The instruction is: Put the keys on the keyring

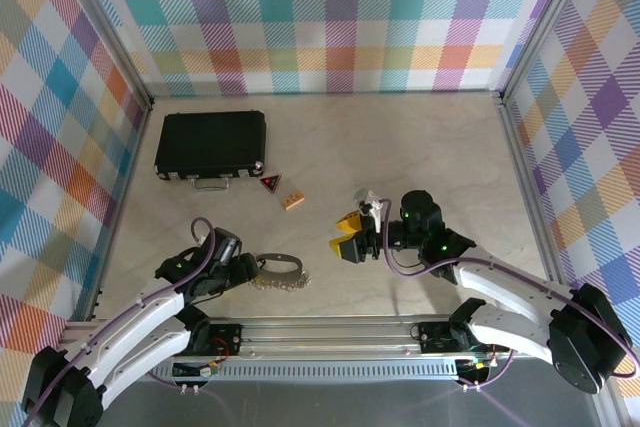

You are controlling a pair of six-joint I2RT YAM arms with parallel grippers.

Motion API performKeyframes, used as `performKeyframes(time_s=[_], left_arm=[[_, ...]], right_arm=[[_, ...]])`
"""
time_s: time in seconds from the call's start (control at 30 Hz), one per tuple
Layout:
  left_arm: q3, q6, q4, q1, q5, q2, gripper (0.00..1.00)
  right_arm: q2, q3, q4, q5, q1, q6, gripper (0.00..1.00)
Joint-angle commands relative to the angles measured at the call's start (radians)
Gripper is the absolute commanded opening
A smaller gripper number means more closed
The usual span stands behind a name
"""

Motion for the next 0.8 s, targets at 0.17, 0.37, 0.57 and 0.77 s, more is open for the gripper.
performKeyframes(time_s=[0.17, 0.37, 0.57, 0.77], left_arm=[[-0.052, -0.094, 0.096, -0.05, 0.05, 0.028, 0.67], [0.001, -0.065, 0.239, -0.08, 0.077, 0.175, 0.62], [0.078, -0.022, 0.384, -0.102, 0.108, 0.352, 0.61], [0.179, 0.034, 0.436, -0.133, 0.103, 0.488, 0.57]], right_arm=[[-0.051, -0.023, 0.048, -0.04, -0.02, 0.024, 0.64], [-0.061, -0.027, 0.046, -0.042, -0.027, 0.026, 0.64], [-0.072, -0.03, 0.04, -0.037, -0.036, 0.021, 0.64], [-0.08, -0.033, 0.032, -0.037, -0.043, 0.018, 0.64]])
